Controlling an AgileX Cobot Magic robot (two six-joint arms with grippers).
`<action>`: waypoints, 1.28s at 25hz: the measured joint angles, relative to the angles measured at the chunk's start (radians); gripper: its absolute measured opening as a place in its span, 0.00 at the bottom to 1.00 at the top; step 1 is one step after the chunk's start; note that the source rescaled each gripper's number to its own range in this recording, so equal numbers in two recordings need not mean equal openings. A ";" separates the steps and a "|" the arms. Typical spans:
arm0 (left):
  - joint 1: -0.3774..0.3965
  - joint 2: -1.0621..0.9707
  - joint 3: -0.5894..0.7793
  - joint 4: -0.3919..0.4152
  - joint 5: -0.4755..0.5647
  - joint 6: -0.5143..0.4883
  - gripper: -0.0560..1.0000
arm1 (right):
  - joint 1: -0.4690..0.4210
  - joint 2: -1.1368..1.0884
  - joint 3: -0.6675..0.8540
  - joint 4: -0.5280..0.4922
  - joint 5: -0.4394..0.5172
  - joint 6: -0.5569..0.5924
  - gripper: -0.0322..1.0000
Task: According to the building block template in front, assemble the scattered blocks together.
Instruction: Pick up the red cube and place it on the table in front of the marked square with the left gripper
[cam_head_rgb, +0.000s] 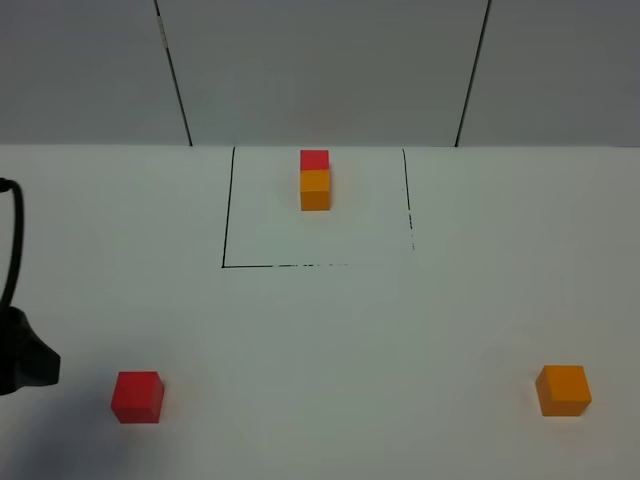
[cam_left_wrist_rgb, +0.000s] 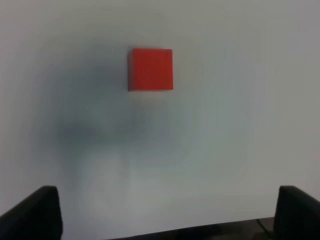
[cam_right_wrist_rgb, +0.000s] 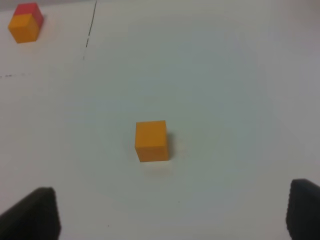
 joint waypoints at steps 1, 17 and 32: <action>0.000 0.042 -0.008 0.010 -0.006 0.000 0.80 | 0.000 0.000 0.000 0.000 0.000 0.000 0.82; -0.235 0.488 -0.019 0.311 -0.173 -0.329 0.80 | 0.000 0.000 0.000 0.000 0.000 0.000 0.82; -0.281 0.552 -0.019 0.244 -0.285 -0.331 0.80 | 0.000 0.000 0.000 0.000 0.000 0.000 0.82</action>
